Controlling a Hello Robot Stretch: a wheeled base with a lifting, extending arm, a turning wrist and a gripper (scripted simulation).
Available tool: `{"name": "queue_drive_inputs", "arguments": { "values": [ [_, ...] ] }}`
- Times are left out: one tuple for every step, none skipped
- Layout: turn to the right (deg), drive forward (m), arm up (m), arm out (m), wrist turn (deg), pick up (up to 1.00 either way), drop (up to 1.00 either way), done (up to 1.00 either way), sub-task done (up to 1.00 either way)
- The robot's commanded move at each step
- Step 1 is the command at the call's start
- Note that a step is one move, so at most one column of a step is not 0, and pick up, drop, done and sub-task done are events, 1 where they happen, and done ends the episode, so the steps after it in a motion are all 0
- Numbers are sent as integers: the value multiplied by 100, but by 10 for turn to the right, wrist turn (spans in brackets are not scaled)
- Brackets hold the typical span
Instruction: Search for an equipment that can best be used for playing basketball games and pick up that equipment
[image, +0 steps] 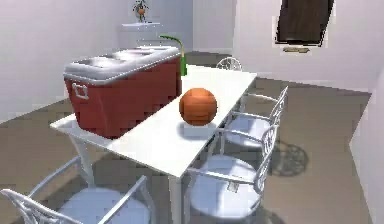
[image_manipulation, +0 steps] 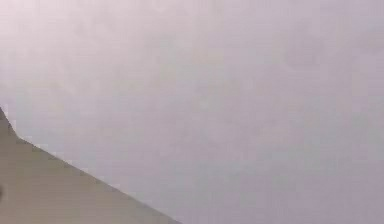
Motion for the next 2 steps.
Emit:
{"name": "queue_drive_inputs", "arguments": {
  "values": [
    [-450,0,0,0,0,0,0,0,0],
    [-390,0,0,0,0,0,0,0,0]
  ]
}}
